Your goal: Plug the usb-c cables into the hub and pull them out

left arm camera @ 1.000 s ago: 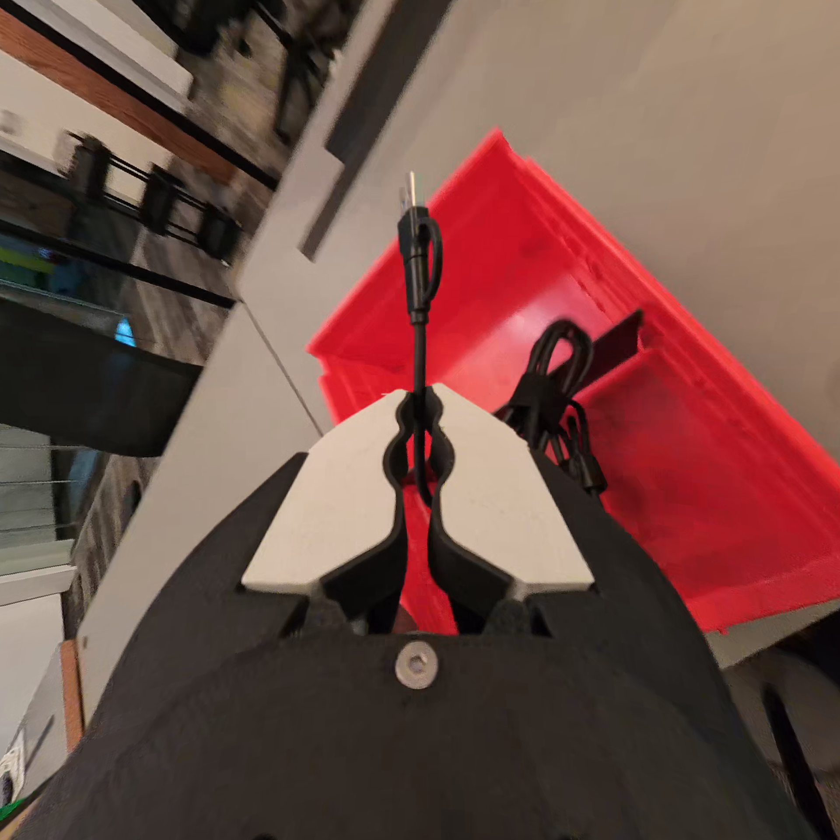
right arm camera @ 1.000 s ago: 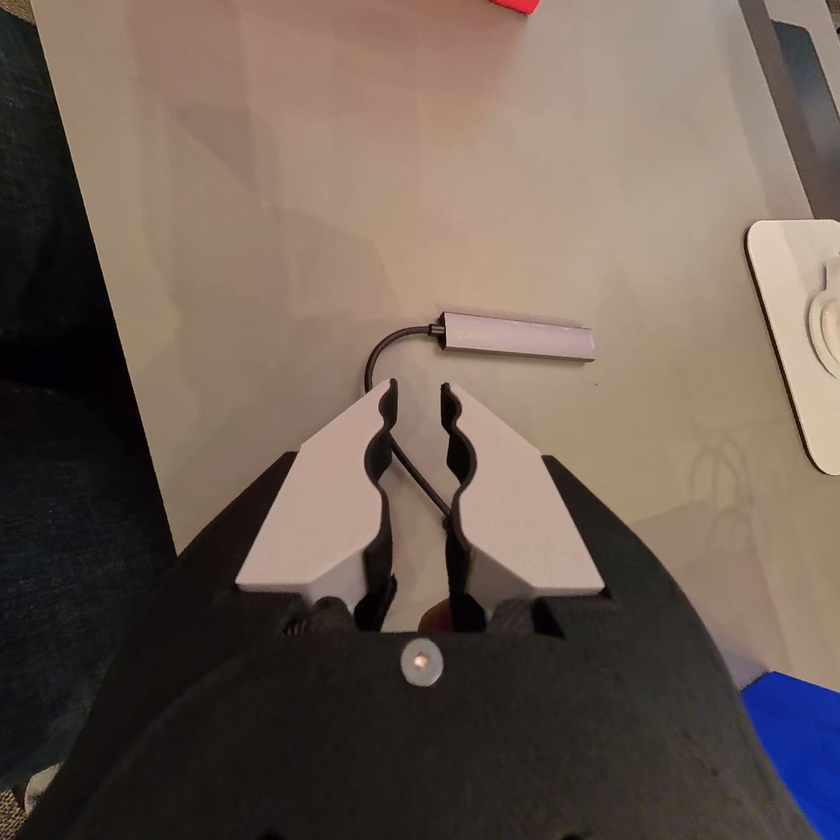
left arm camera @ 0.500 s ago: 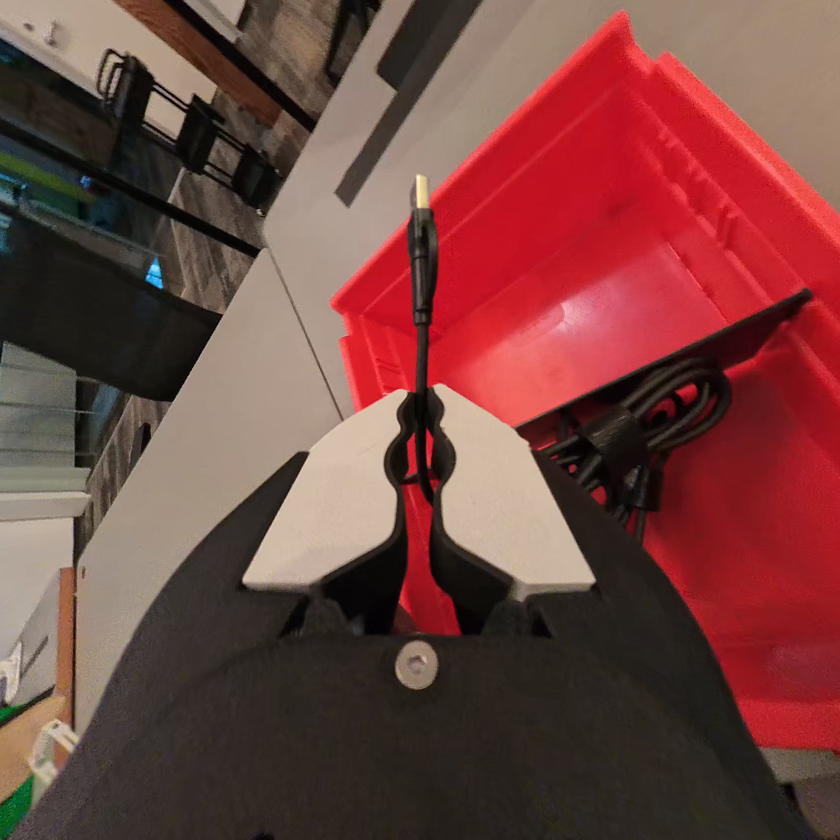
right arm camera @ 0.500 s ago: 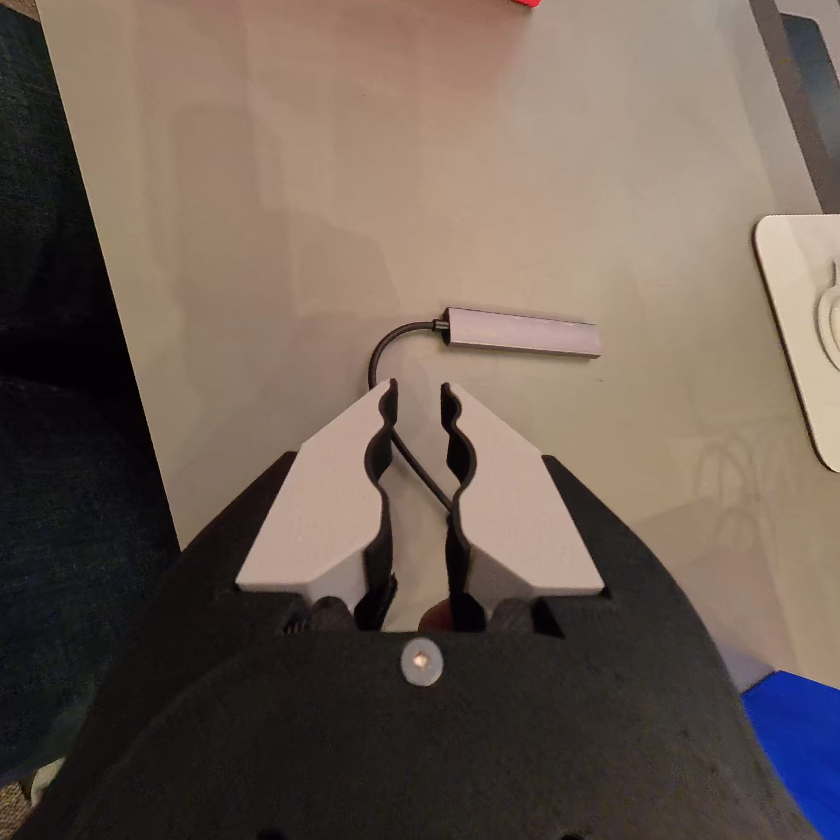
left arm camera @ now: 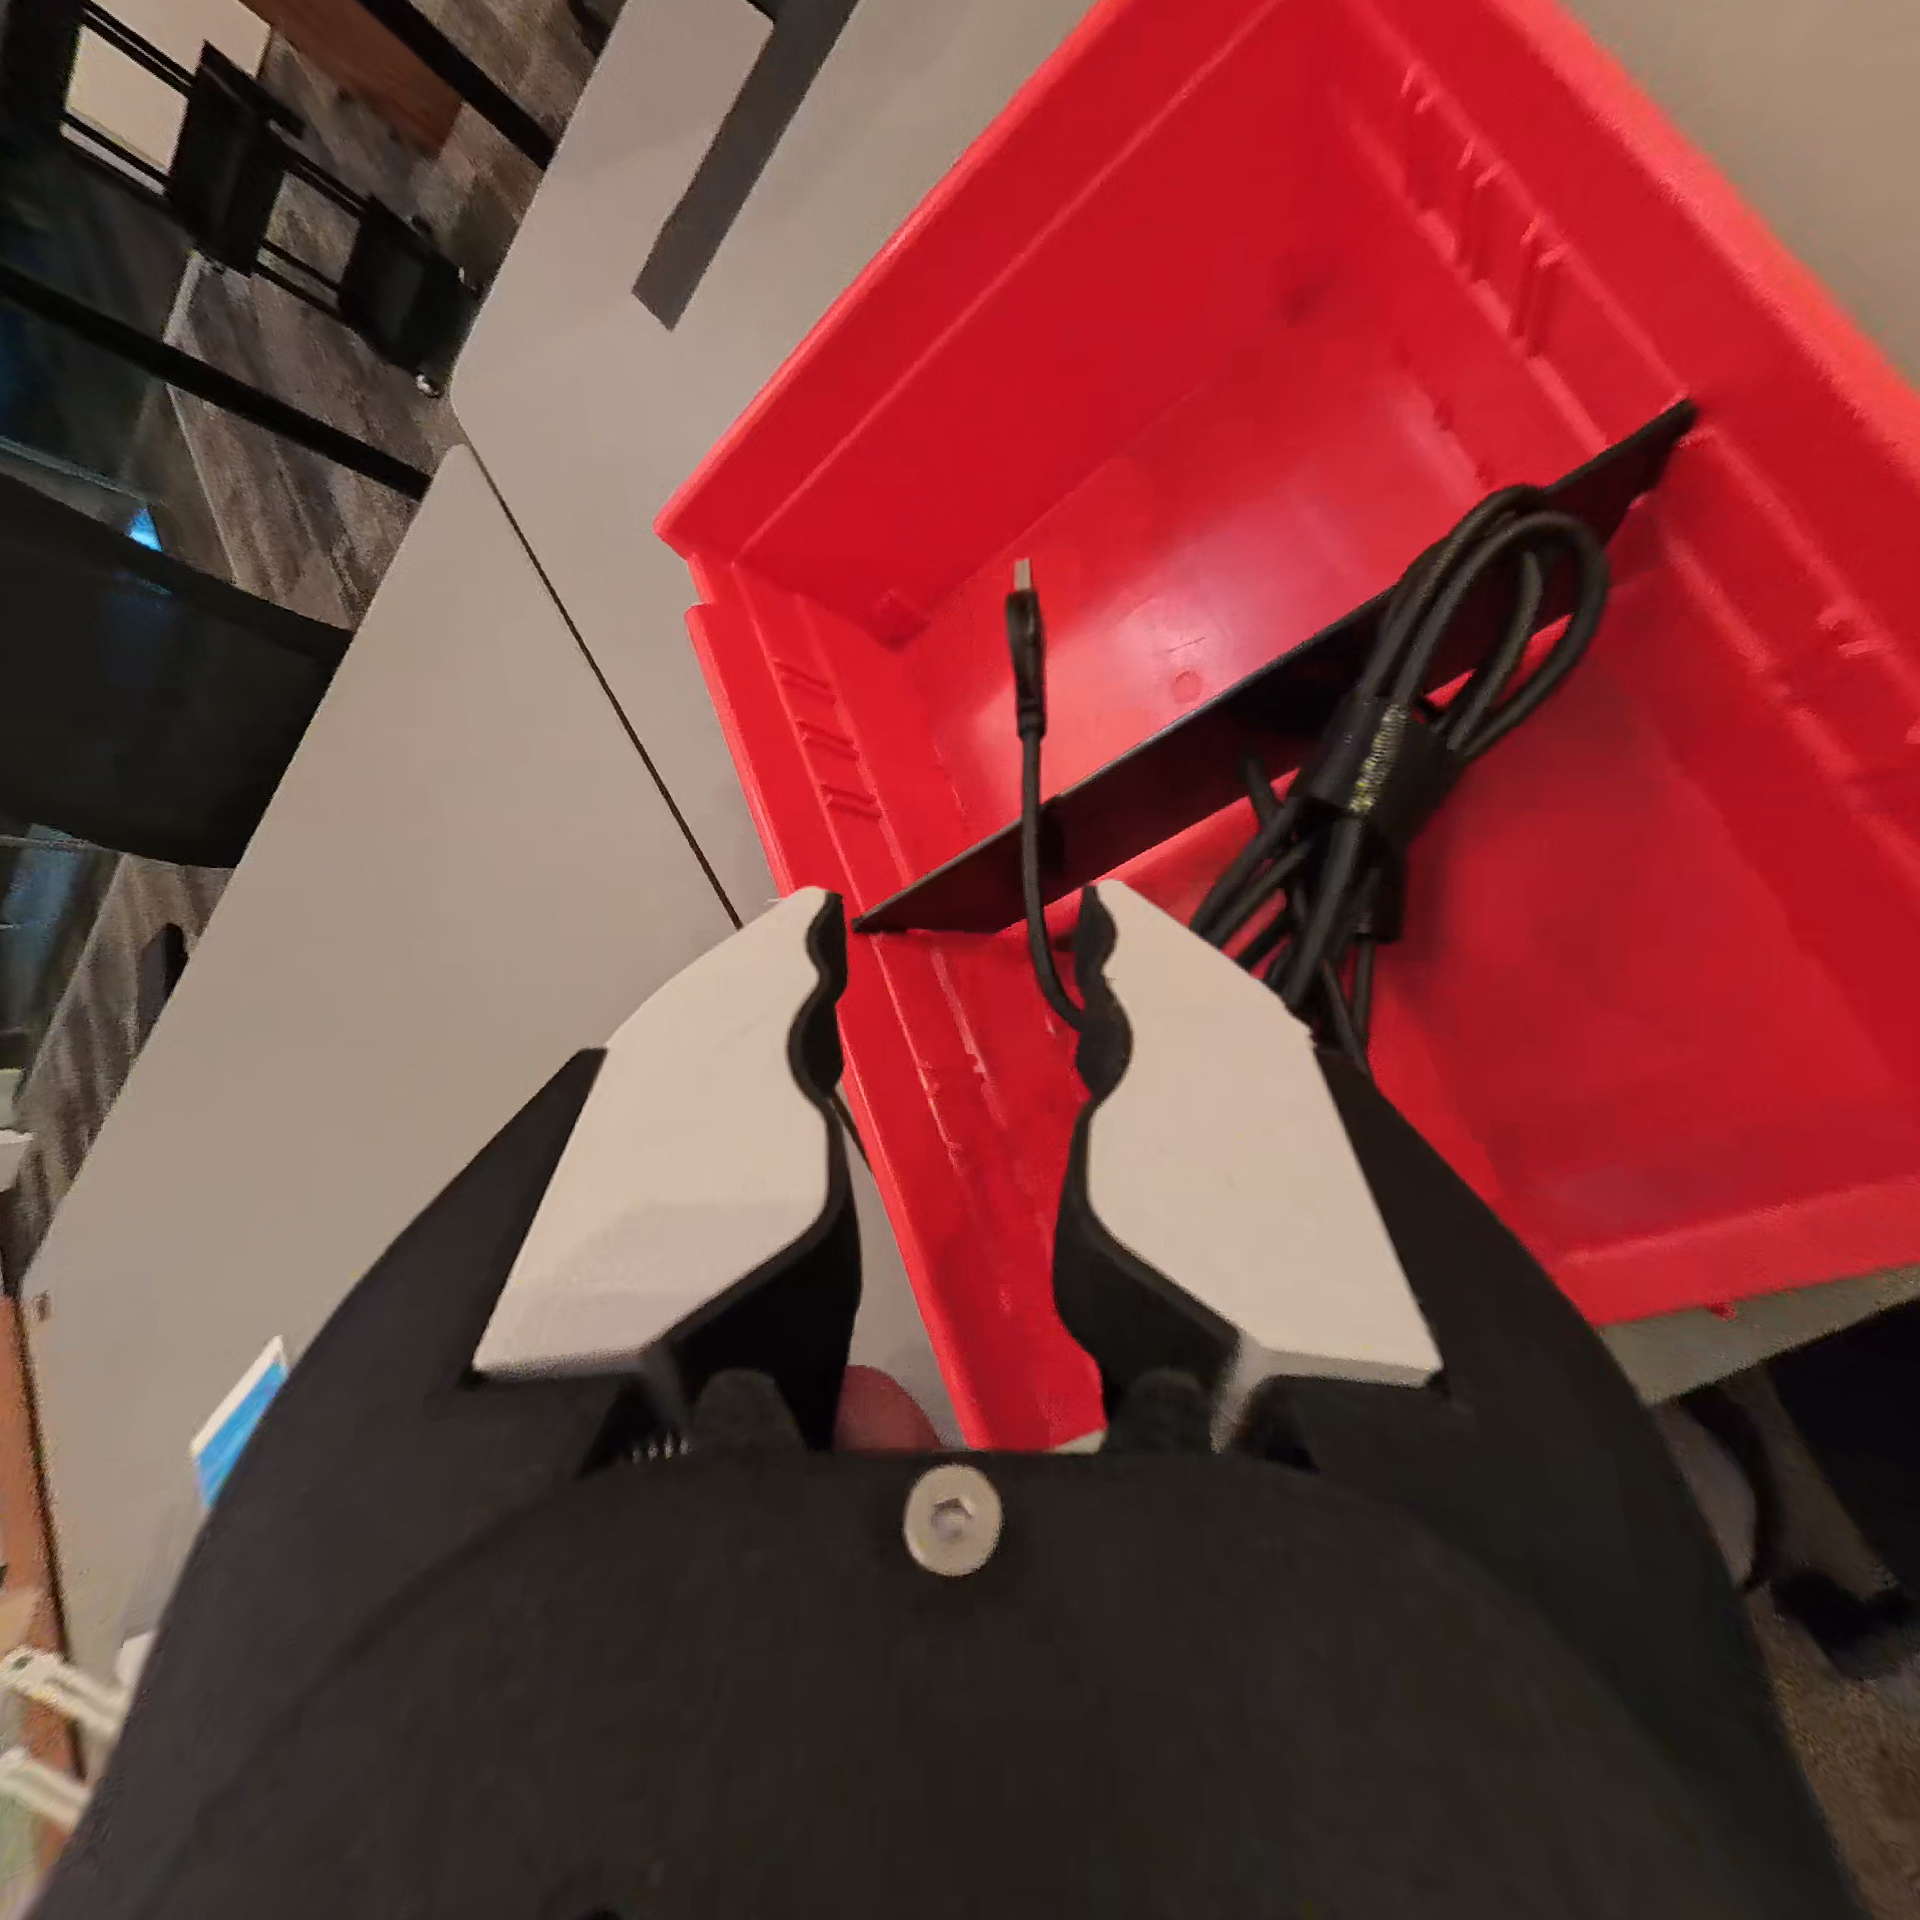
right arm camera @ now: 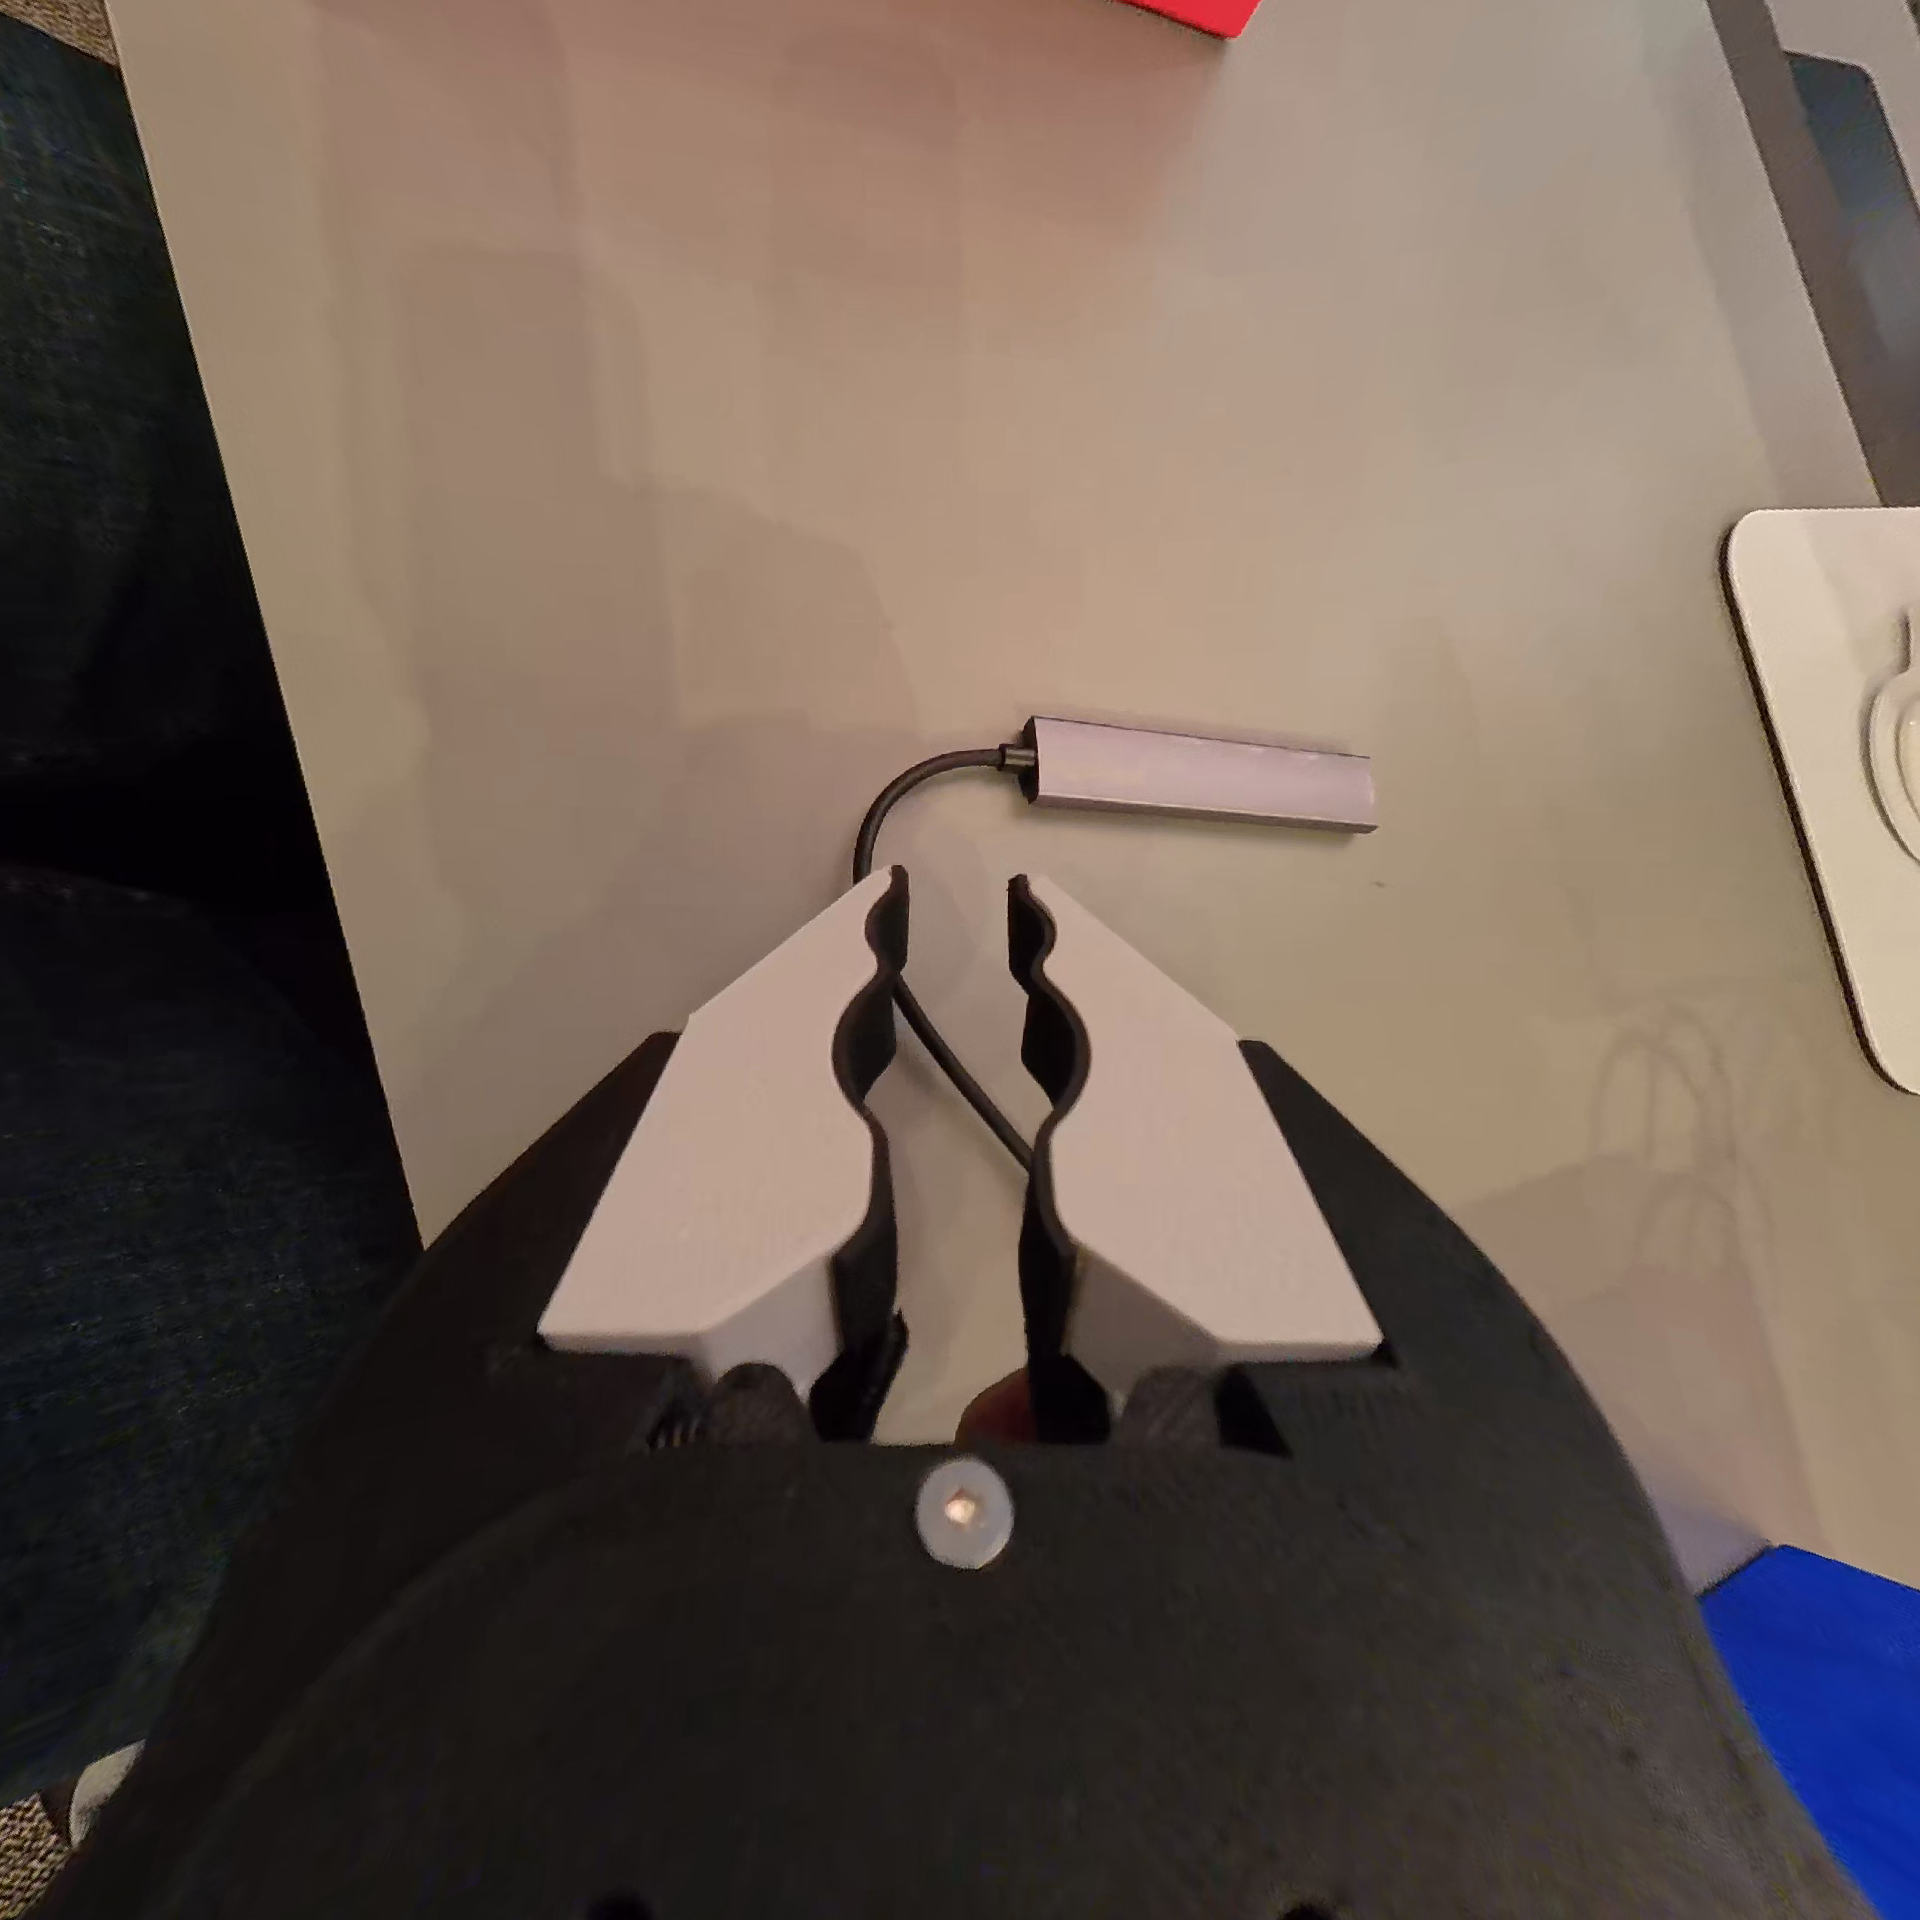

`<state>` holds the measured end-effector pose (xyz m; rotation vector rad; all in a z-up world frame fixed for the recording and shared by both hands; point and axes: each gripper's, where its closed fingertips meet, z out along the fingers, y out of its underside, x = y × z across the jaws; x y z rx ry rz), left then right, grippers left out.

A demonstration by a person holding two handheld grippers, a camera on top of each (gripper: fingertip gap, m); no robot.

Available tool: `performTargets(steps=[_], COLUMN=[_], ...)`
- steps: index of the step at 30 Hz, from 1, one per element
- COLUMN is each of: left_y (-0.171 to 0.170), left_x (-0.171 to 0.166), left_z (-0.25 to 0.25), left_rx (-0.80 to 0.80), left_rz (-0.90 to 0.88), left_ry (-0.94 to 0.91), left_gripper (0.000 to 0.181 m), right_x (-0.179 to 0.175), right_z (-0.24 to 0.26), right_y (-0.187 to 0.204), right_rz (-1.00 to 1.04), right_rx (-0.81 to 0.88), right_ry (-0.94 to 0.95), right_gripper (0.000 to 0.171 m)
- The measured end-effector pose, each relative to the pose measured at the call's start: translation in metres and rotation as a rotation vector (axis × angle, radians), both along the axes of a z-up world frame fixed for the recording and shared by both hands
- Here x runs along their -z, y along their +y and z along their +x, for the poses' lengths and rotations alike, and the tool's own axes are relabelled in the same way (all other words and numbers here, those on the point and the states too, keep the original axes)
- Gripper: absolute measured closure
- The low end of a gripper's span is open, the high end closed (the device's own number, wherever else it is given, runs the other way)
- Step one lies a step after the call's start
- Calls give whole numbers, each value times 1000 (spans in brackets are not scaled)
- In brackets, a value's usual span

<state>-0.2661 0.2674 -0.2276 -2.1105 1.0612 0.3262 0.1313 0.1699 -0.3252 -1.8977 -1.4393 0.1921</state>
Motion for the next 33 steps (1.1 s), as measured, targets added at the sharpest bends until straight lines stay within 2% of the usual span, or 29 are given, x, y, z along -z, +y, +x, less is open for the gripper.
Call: performTargets(steps=[5, 8, 10, 14, 17, 18, 19, 23, 33], left_y=[-28, -53, -58, -49, -31, -26, -22, -18, -19], left_x=[-18, -13, -1, 34, 44, 46, 46, 27, -30], left_z=[22, 50, 57, 55, 52, 49, 46, 47, 44], left_rx=[87, 219, 245, 257, 232, 219, 209, 161, 137], left_rz=[3, -20, -19, -20, 37, 46, 60, 82, 108], left_ry=[-76, -18, 92, 333, 426, 450, 459, 271, -208], left_gripper=[142, 139, 137, 135, 144, 155, 158, 165, 165], right_x=[-2, -3, -2, -2, -3, -3, -3, -1, -1], right_z=[0, -4, -7, -10, -7, -5, -3, 1, -3], right_y=[1, 0, -1, -5, -5, -6, -6, -6, -4], right_rz=[3, 4, 3, 6, 8, 8, 8, 4, 4], right_rx=[3, -1, -8, -19, -10, -6, -2, 5, -2], right_ry=[6, 13, 13, 7, 10, 12, 12, 10, 19], right_gripper=[155, 155, 155, 155, 155, 155, 155, 155, 155])
